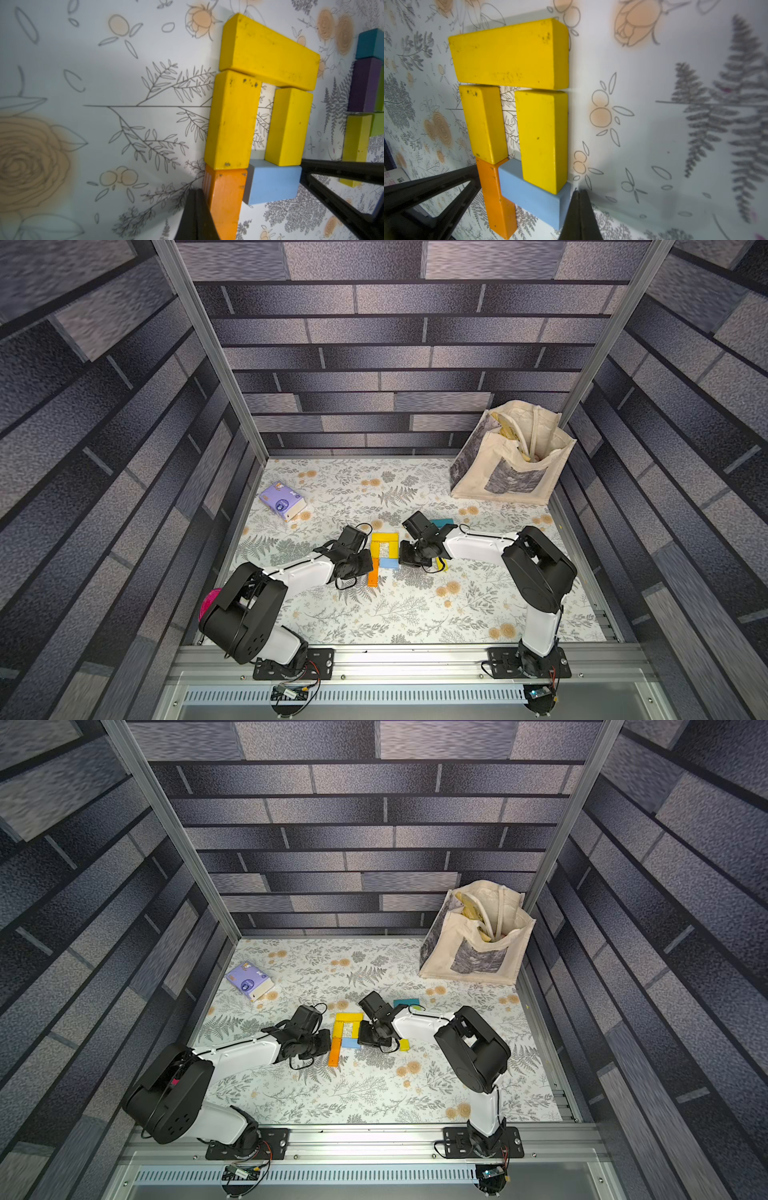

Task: Assemble the letter p with building blocks
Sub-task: Adjust the building block at the center of the board.

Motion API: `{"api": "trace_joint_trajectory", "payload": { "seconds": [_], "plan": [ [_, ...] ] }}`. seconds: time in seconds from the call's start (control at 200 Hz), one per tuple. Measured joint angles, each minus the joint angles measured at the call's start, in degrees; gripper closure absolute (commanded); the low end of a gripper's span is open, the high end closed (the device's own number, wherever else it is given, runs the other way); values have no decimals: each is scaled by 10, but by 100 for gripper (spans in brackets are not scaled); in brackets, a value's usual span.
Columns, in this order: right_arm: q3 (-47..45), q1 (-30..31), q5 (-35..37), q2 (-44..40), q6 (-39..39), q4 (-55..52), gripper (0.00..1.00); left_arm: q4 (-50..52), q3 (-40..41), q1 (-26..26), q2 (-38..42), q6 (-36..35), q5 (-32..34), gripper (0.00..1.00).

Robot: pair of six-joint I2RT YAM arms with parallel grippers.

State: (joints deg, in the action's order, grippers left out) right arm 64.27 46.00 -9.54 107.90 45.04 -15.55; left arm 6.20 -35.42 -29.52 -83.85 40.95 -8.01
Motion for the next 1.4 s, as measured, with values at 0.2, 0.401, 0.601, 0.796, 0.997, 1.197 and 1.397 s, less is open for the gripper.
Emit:
{"api": "trace_joint_trajectory", "payload": {
  "seconds": [0.2,0.401,0.601,0.796,0.997,1.197,1.397],
  "plan": [
    [0,0,-7,2,2,9,100,0,0,0,0,0,0,100],
    [0,0,-13,5,6,14,100,0,0,0,0,0,0,100],
    [0,0,-15,7,8,21,100,0,0,0,0,0,-1,100],
    [0,0,-15,7,10,21,100,0,0,4,0,0,-6,98],
    [1,0,16,-23,-10,-12,92,45,1,15,42,-6,17,82],
    [44,0,158,-148,-103,-88,4,84,-7,37,206,-59,93,13],
    [62,-28,365,-249,-227,-99,0,88,-60,106,257,-147,178,0]
  ]
}}
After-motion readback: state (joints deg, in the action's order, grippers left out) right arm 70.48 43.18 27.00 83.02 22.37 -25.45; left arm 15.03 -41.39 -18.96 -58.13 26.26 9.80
